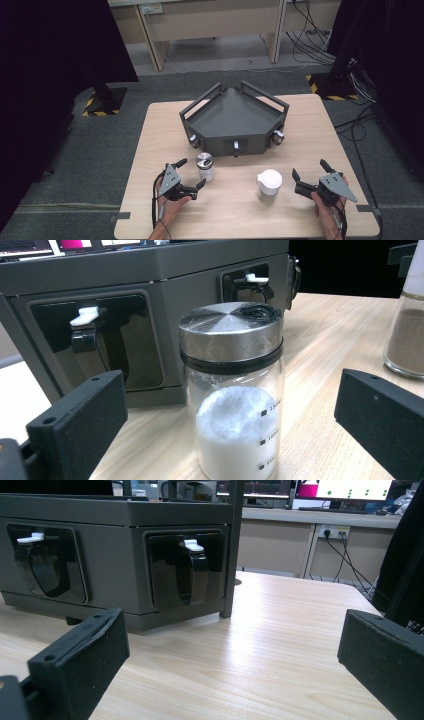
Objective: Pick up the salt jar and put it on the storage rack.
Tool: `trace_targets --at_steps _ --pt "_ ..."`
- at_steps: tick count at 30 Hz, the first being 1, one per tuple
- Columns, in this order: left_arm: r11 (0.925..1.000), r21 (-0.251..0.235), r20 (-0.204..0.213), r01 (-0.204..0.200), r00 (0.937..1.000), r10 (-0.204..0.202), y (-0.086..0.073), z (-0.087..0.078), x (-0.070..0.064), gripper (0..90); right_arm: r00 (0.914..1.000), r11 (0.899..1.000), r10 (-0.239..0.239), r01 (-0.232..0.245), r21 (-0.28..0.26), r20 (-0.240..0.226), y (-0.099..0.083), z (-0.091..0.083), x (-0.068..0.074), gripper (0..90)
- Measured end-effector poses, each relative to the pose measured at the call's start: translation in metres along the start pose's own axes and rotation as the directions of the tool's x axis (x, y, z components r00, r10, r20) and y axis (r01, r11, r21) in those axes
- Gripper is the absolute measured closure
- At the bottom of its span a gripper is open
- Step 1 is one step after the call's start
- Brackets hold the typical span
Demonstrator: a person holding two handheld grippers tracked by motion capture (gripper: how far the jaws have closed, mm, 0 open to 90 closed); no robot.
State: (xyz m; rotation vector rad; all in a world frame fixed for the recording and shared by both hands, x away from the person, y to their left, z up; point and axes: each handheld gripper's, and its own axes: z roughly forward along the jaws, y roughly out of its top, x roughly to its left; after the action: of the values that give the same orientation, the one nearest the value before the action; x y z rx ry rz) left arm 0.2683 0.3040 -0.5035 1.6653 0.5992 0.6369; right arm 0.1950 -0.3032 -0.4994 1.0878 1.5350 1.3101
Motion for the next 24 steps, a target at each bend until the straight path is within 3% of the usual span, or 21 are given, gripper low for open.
trace_targets --at_steps 11,16,24 --pt "1.0 0.009 0.011 0.003 0.9999 -0.003 0.001 0.004 0.002 0.0 1.0 1.0 0.001 -0.001 0.002 0.0 0.0 0.0 0.0 0.1" --pt "0.9997 0.006 0.014 0.022 0.9996 -0.022 0.0 0.006 0.005 0.0 1.0 1.0 0.004 -0.004 0.001 0.006 0.0 0.0 0.001 0.1" --pt "0.9998 0.017 0.037 0.007 0.9993 -0.008 0.004 0.015 0.004 0.0 1.0 1.0 0.003 -0.003 0.0 0.009 -0.001 0.0 0.0 0.1"
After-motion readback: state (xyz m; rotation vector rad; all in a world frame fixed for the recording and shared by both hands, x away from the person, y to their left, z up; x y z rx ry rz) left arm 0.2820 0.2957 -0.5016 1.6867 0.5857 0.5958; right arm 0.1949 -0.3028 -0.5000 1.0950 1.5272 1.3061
